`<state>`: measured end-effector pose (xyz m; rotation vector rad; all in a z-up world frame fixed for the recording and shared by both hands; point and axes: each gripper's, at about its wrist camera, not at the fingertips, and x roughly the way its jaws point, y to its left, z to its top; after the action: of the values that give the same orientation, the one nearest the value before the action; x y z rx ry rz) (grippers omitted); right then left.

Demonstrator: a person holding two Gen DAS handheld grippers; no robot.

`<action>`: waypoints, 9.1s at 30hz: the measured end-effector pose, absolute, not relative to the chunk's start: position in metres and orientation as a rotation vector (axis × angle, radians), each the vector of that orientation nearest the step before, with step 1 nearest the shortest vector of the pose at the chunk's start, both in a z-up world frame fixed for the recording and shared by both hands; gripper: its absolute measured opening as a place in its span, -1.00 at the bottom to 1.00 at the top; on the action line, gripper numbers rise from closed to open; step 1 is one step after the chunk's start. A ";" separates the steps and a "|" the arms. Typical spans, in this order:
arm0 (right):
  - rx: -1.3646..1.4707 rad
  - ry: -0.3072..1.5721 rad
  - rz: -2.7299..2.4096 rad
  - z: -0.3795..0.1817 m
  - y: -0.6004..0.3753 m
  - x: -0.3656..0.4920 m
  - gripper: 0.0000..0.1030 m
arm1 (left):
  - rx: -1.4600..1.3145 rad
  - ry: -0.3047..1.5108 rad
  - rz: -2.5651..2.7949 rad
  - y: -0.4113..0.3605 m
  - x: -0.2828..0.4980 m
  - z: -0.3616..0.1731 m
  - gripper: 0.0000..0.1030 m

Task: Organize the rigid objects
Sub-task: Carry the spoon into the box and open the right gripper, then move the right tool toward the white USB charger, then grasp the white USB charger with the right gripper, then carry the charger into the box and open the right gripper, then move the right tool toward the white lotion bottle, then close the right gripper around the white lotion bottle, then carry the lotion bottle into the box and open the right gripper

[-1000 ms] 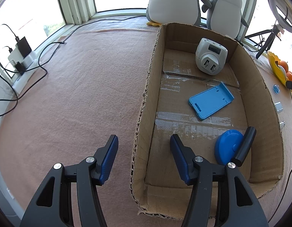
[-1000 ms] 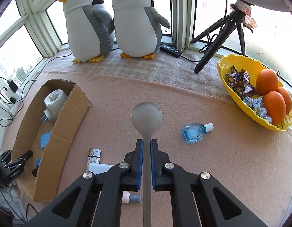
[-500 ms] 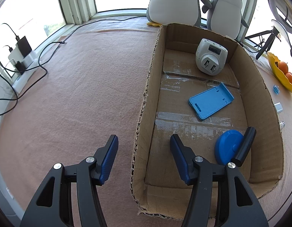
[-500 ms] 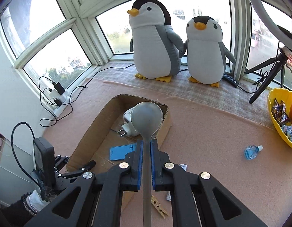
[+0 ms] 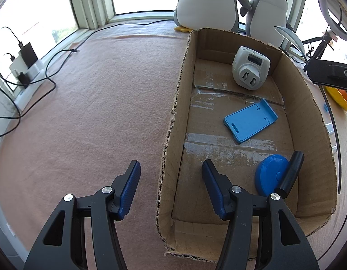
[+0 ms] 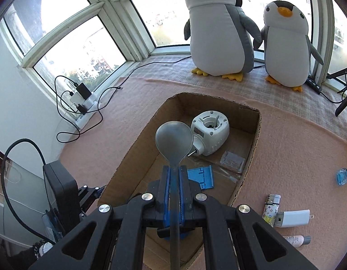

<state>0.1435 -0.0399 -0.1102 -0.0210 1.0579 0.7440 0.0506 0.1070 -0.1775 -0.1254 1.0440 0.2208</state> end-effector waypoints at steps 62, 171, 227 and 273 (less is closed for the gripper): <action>-0.028 1.163 0.427 -0.153 -0.202 0.158 0.37 | -0.118 1.045 0.221 0.107 0.052 -0.179 0.12; -0.185 1.105 0.671 -0.149 -0.022 0.139 0.23 | -0.130 1.041 0.217 0.106 0.051 -0.180 0.12; 0.314 1.360 0.328 -0.196 -0.210 0.165 0.20 | -0.125 1.040 0.218 0.109 0.049 -0.179 0.12; -0.113 1.107 0.604 -0.118 -0.112 0.105 -0.65 | -0.127 1.037 0.218 0.110 0.050 -0.180 0.12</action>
<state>0.1048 -0.1119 -0.1183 -0.1131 1.1066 0.6037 0.0502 0.1096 -0.1796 -0.1267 1.0366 0.2178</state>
